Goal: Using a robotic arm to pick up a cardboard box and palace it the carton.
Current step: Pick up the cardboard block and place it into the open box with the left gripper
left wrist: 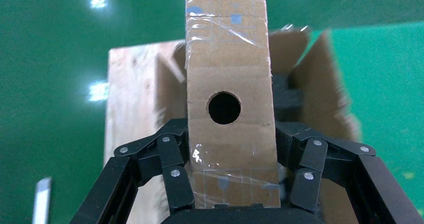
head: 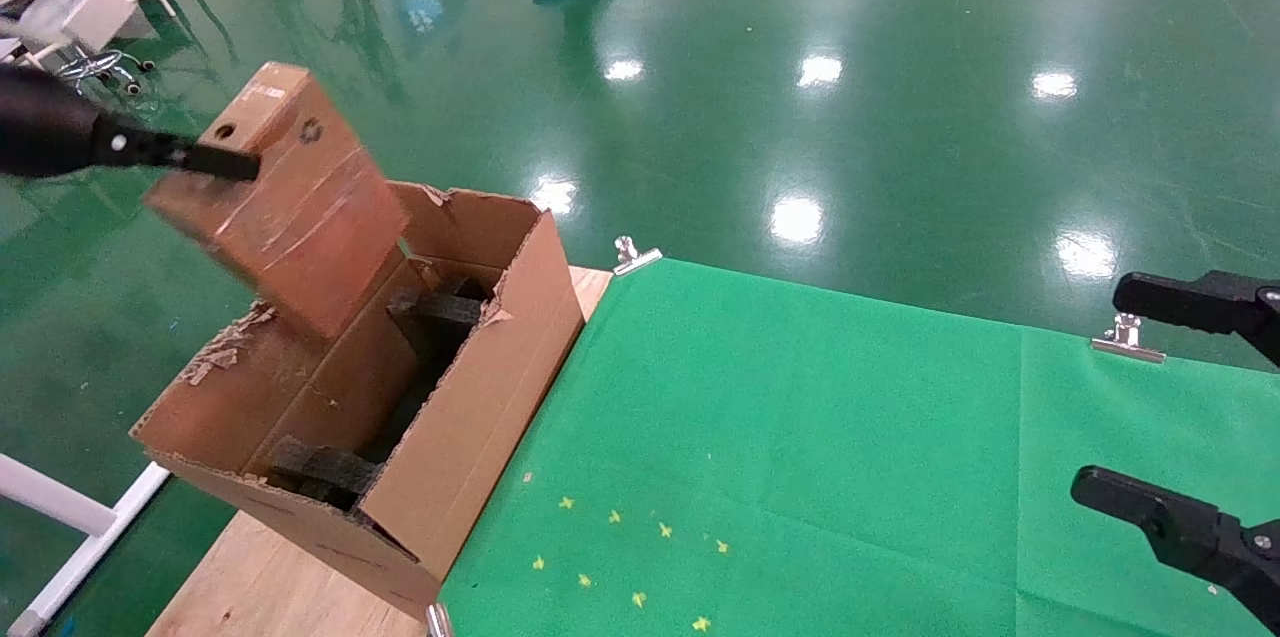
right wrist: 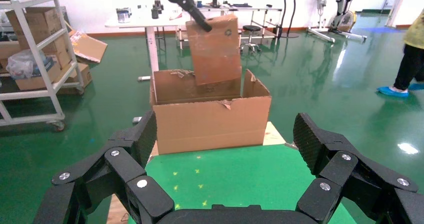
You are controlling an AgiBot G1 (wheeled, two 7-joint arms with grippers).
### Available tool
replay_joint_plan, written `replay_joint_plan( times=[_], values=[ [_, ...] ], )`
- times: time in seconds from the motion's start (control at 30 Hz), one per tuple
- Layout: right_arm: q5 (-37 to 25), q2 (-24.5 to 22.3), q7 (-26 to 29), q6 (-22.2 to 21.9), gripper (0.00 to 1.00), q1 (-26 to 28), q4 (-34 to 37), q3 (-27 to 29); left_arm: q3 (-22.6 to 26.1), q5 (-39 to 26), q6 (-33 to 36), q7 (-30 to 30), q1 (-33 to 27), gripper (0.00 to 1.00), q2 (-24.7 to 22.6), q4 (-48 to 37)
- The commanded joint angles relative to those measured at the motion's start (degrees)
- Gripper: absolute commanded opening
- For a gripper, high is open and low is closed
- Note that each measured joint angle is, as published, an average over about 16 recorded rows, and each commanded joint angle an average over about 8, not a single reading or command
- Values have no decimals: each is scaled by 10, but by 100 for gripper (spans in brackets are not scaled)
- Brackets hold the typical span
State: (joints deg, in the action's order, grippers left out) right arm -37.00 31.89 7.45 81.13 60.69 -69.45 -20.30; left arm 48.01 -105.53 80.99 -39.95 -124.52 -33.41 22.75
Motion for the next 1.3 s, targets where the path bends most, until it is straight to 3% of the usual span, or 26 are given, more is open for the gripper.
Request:
replay_joint_plan(
  times=[0.03,0.6,1.3],
  values=[
    [0,0,0,0,100,0,0,0,4,-8,-7,24,1,0,2,-24],
    [0,0,0,0,100,0,0,0,2,-2,-60,125,25,0,-13,-171],
    [0,0,0,0,100,0,0,0,-13,20,-156,144,96,0,-19,-235]
  ],
)
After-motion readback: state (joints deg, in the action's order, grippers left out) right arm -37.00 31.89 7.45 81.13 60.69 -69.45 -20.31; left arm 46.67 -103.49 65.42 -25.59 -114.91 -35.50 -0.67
